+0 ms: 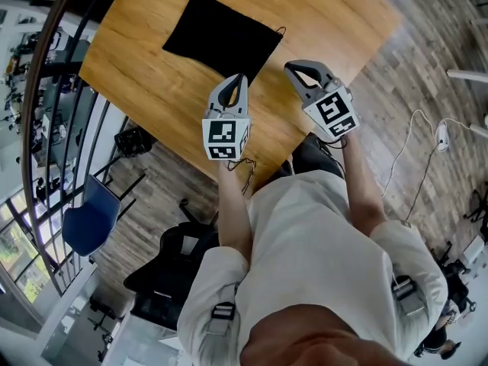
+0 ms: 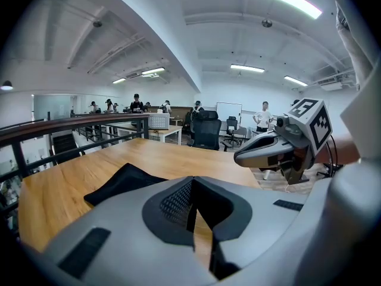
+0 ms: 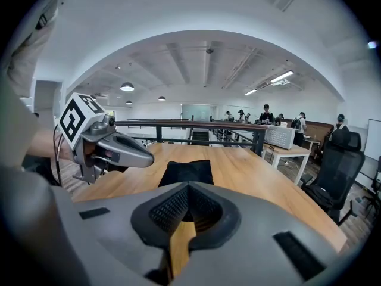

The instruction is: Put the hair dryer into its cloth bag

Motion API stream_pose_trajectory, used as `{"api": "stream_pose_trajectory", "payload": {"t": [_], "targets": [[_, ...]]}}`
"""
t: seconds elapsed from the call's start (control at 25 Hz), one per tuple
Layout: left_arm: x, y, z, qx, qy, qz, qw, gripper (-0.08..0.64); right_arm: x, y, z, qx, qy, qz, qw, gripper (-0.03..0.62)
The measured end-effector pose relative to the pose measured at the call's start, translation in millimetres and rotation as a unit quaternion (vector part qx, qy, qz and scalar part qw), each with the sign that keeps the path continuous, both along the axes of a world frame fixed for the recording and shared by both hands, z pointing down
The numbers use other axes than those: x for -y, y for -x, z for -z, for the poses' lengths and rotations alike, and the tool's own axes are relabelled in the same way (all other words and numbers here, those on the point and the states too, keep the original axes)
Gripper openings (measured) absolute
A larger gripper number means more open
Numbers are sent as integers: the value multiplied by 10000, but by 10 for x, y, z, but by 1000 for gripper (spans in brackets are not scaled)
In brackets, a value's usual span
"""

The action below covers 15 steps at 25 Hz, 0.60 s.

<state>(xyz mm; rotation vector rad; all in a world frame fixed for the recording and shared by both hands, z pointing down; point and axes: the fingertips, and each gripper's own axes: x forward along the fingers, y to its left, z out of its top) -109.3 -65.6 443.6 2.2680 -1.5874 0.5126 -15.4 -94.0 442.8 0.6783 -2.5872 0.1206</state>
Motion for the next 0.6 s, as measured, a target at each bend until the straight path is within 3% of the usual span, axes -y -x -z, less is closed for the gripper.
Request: {"api": "stream_pose_trajectory", "payload": {"t": [0.6], "targets": [[-27,-39,39,-5,-24,-37,10000,19,-24,-13,32,7,29,22,10000,20]]}}
